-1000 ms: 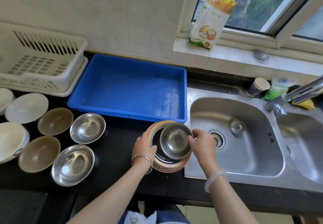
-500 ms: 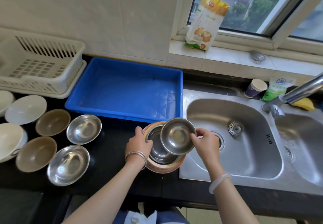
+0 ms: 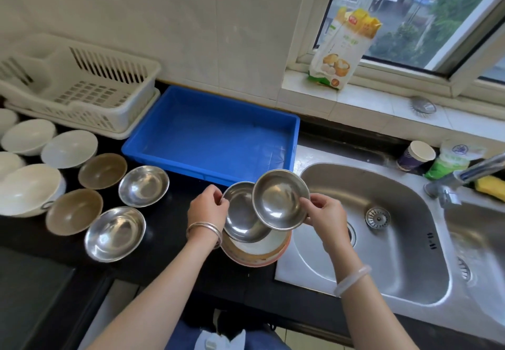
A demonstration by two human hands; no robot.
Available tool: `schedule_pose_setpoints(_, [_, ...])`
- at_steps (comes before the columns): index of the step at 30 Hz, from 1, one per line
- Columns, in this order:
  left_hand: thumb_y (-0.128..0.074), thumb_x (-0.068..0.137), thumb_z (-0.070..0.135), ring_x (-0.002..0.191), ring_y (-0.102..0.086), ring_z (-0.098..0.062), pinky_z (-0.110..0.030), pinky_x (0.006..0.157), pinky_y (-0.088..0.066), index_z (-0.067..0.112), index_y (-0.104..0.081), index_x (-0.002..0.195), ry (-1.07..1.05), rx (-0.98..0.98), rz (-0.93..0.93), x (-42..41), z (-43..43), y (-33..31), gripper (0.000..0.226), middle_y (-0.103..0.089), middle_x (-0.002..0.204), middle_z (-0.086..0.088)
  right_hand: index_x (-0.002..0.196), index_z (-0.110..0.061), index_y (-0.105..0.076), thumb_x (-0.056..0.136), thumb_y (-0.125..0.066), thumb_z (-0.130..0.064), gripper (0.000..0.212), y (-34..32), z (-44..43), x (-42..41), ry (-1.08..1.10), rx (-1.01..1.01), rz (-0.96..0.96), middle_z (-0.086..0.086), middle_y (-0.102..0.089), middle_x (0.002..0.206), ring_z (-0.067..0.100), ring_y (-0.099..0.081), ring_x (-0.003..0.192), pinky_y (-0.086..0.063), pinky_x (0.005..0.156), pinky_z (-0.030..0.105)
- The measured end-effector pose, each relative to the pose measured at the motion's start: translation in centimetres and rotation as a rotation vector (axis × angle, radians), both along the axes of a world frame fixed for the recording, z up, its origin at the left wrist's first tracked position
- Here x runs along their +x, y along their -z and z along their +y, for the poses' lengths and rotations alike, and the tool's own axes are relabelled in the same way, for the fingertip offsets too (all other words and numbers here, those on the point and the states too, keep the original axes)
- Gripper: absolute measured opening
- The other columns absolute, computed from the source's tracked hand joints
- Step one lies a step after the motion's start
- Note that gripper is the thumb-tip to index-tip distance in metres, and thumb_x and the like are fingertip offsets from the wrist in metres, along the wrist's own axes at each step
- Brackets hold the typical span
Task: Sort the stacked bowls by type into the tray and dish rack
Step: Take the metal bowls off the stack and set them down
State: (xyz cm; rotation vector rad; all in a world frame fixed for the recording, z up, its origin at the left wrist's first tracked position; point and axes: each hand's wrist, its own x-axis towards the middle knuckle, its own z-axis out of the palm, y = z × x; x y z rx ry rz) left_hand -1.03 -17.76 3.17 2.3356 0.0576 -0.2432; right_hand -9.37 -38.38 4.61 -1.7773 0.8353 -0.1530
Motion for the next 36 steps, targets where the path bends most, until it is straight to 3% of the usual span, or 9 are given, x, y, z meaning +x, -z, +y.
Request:
schedule_pose_setpoints(4, [-0.058, 0.083, 0.019, 0.065, -0.054, -0.007, -0.018, 0.051, -0.037, 0.02, -0.057, 0.077, -0.081, -0.075, 0.001, 0.4, 2.3, -1.0, 0.006, -0.058, 0.07, 0.01, 0.066, -0.023, -0.073, 0.086, -0.065, -0.014, 0.023, -1.7, 0.7, 1.7, -0.049, 0.069, -0.059, 0.002, -0.072, 0.064, 0.01, -0.068, 0.06, -0.057, 0.057, 0.023])
schedule_pose_setpoints(7, [-0.06, 0.082, 0.018, 0.075, -0.063, -0.019, -0.037, 0.069, -0.056, 0.021, -0.059, 0.079, -0.152, -0.164, 0.041, 0.7, 4.8, -1.3, 0.005, -0.063, 0.075, 0.005, 0.069, -0.021, -0.072, 0.086, -0.066, -0.013, 0.019, -2.6, 2.0, 4.0, -0.095, 0.104, -0.078, 0.001, -0.072, 0.063, 0.01, -0.069, 0.059, -0.054, 0.053, 0.017])
schedule_pose_setpoints(10, [-0.061, 0.082, 0.017, 0.078, -0.064, -0.023, -0.045, 0.076, -0.056, 0.024, -0.057, 0.077, -0.21, -0.206, 0.074, 0.5, 7.4, -1.0, 0.01, -0.062, 0.075, 0.006, 0.07, -0.021, -0.07, 0.087, -0.064, -0.012, 0.02, -2.4, 3.9, 6.7, -0.168, 0.102, -0.069, -0.004, -0.069, 0.056, 0.004, -0.066, 0.051, -0.051, 0.048, 0.014])
schedule_pose_setpoints(14, [-0.063, 0.08, 0.014, 0.081, -0.064, -0.026, -0.048, 0.079, -0.056, 0.019, -0.058, 0.081, -0.316, -0.245, 0.126, -0.5, 10.8, 0.4, 0.007, -0.062, 0.076, 0.003, 0.078, -0.021, -0.066, 0.084, -0.061, -0.009, 0.014, -0.9, 7.2, 10.4, -0.281, 0.053, 0.037, 0.006, -0.068, 0.073, 0.012, -0.066, 0.055, -0.058, 0.056, 0.026])
schedule_pose_setpoints(16, [-0.063, 0.079, 0.012, 0.08, -0.064, -0.029, -0.047, 0.079, -0.056, 0.016, -0.059, 0.083, -0.377, -0.247, 0.156, -1.1, 12.2, 1.2, 0.006, -0.064, 0.078, -0.002, 0.082, -0.019, -0.067, 0.08, -0.059, -0.011, 0.011, 0.1, 9.0, 11.9, -0.342, -0.02, 0.092, 0.008, -0.068, 0.076, 0.022, -0.068, 0.061, -0.061, 0.066, 0.035])
schedule_pose_setpoints(21, [-0.064, 0.079, 0.013, 0.082, -0.066, -0.029, -0.045, 0.081, -0.055, 0.015, -0.062, 0.087, -0.468, -0.259, 0.241, -2.8, 14.6, 3.4, 0.009, -0.067, 0.083, -0.004, 0.078, -0.016, -0.063, 0.079, -0.057, -0.006, 0.012, 2.3, 12.7, 14.5, -0.466, -0.091, 0.204, 0.009, -0.064, 0.073, 0.021, -0.065, 0.055, -0.061, 0.061, 0.032])
schedule_pose_setpoints(24, [-0.064, 0.079, 0.015, 0.084, -0.065, -0.028, -0.04, 0.083, -0.054, 0.015, -0.064, 0.089, -0.519, -0.251, 0.294, -3.6, 15.2, 4.4, 0.01, -0.069, 0.087, -0.006, 0.076, -0.006, -0.064, 0.076, -0.052, -0.002, 0.013, 3.4, 14.1, 15.7, -0.532, -0.18, 0.271, 0.009, -0.061, 0.067, 0.031, -0.067, 0.063, -0.061, 0.071, 0.041])
schedule_pose_setpoints(30, [-0.065, 0.079, 0.014, 0.083, -0.063, -0.025, -0.032, 0.08, -0.051, 0.009, -0.065, 0.091, -0.57, -0.284, 0.368, -4.2, 15.5, 5.9, 0.013, -0.069, 0.089, -0.009, 0.087, 0.009, -0.063, 0.074, -0.047, 0.001, 0.022, 5.1, 15.6, 16.8, -0.61, -0.306, 0.382, 0.016, -0.062, 0.075, 0.039, -0.07, 0.078, -0.06, 0.072, 0.049])
schedule_pose_setpoints(36, [-0.064, 0.081, 0.016, 0.086, -0.06, -0.021, -0.024, 0.075, -0.041, 0.008, -0.066, 0.097, -0.609, -0.275, 0.408, -4.2, 15.8, 6.5, 0.018, -0.071, 0.097, -0.01, 0.076, -0.006, -0.06, 0.078, -0.051, -0.004, 0.009, 6.4, 16.0, 16.7, -0.626, -0.343, 0.424, 0.014, -0.061, 0.07, 0.033, -0.069, 0.063, -0.061, 0.067, 0.043])
